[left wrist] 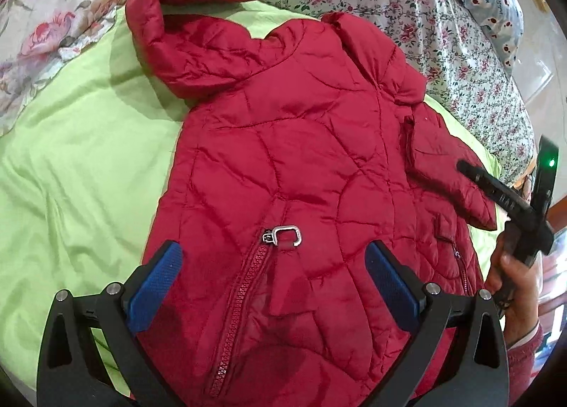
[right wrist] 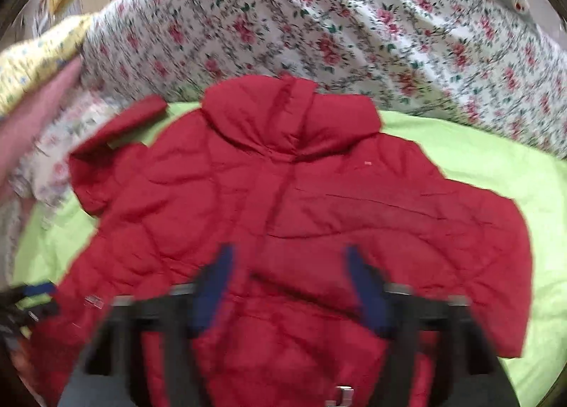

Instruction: Fold large clothes

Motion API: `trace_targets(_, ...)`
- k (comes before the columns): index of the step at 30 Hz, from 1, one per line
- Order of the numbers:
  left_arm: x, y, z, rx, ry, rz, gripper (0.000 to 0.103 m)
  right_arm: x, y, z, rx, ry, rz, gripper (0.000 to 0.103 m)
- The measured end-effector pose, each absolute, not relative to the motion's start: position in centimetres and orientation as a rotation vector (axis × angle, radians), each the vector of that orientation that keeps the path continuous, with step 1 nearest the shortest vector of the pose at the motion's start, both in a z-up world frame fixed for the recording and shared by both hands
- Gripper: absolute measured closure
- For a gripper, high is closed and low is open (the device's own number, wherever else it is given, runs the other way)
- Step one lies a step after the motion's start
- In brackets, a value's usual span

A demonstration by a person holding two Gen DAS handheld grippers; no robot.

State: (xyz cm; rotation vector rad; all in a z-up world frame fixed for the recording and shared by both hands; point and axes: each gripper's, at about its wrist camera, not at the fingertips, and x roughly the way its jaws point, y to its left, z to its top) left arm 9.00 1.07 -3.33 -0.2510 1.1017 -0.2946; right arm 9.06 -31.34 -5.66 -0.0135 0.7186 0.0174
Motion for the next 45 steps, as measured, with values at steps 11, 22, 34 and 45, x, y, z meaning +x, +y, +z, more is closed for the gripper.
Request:
trace_targets(11, 9.1, 0.3, -3.8, -0.232, 1.111, -0.307, 0.0, 10.8, -35.2, -11.8, -0.261, 0.869, -0.09, 0.06)
trace_targets(22, 9.4, -0.1, -3.4, -0.245, 1.108, -0.346, 0.0, 10.1, -34.5, -6.8, 0.084, 0.736, 0.124, 0.095)
trace_targets(34, 13.5, 2.6, -1.5, -0.445, 1.102, -0.496, 0.0, 13.5, -23.2, -7.8, 0.049, 0.716, 0.404, 0.095)
trace_targets(45, 23.2, -0.2, -3.8, -0.545, 1.188, -0.612, 0.025, 13.6, -22.5, -9.5, 0.078, 0.723, 0.422, 0.09)
